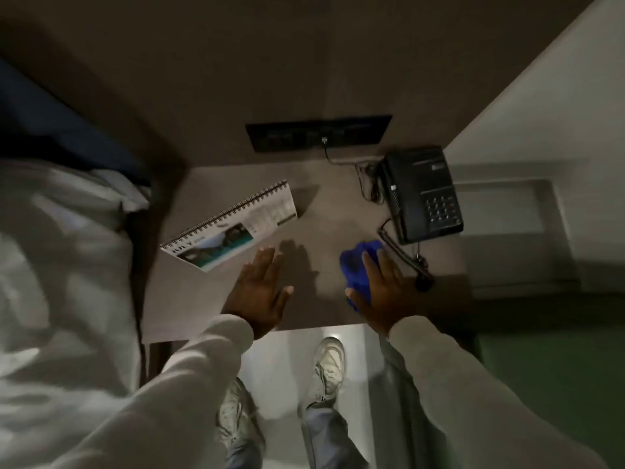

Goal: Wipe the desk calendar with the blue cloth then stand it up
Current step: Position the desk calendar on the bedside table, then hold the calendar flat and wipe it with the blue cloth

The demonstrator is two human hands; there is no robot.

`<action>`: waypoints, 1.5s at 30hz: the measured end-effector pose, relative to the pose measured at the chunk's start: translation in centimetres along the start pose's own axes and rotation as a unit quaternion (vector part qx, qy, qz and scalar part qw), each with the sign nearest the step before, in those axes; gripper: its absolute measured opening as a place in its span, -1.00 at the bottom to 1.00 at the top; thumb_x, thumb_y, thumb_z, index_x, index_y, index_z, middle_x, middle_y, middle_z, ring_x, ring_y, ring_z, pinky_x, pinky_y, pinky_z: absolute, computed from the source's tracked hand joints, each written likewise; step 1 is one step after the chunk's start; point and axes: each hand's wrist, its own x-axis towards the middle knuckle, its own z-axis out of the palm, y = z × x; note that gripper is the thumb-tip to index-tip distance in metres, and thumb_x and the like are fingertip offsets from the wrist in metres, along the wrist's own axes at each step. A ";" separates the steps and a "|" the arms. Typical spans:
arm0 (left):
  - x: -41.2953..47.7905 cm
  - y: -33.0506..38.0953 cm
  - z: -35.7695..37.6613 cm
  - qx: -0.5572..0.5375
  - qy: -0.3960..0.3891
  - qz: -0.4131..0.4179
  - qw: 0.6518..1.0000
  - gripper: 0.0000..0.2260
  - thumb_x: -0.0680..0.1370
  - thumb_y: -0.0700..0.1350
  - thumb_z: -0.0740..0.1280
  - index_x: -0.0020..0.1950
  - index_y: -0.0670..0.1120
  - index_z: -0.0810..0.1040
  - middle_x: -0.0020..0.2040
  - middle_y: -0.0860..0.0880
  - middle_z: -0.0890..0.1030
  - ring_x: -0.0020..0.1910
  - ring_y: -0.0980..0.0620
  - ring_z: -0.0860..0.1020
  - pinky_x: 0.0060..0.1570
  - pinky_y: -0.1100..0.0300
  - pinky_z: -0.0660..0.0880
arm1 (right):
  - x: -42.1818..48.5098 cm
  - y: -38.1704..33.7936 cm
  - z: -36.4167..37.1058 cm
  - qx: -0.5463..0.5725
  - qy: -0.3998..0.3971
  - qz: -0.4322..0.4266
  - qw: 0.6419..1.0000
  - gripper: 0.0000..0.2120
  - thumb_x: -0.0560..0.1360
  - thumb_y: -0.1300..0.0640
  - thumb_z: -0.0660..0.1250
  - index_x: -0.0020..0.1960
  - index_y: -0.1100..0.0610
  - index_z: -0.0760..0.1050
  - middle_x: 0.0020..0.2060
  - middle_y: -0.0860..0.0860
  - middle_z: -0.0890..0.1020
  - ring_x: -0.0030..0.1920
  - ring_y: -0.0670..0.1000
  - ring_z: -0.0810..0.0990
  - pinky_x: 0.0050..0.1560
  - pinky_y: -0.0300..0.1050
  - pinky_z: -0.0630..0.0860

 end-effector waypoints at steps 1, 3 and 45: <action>0.5 -0.5 1.5 0.001 0.000 -0.002 1.000 -0.37 0.61 0.11 0.12 0.59 -0.09 -0.02 0.63 -0.12 -0.03 0.61 -0.10 -0.09 0.56 0.02 -0.12 | 0.5 0.2 1.4 -0.005 0.012 0.003 1.000 -0.24 0.51 -0.34 -0.03 0.59 0.00 -0.09 0.62 0.15 -0.05 0.60 0.23 0.00 0.57 0.23 0.04; 1.4 -1.8 4.1 0.013 0.005 -0.004 1.000 -0.36 0.60 0.14 0.08 0.60 -0.06 -0.04 0.63 -0.09 -0.04 0.61 -0.09 -0.10 0.55 0.00 -0.13 | 1.4 0.2 3.7 -0.017 0.051 0.009 0.999 -0.20 0.48 -0.35 -0.05 0.59 0.02 -0.09 0.62 0.17 -0.04 0.59 0.28 -0.01 0.56 0.28 0.05; 7.6 -13.5 -13.5 0.250 0.042 0.387 0.886 -0.19 0.54 0.32 -0.04 0.59 -0.18 -0.14 0.63 -0.16 -0.10 0.61 -0.10 -0.14 0.57 -0.12 -0.01 | 7.5 -21.9 5.0 0.529 0.392 -0.021 0.752 -0.53 0.66 0.08 0.15 0.54 -0.06 0.16 0.60 0.01 0.15 0.51 -0.19 0.09 0.23 -0.75 0.01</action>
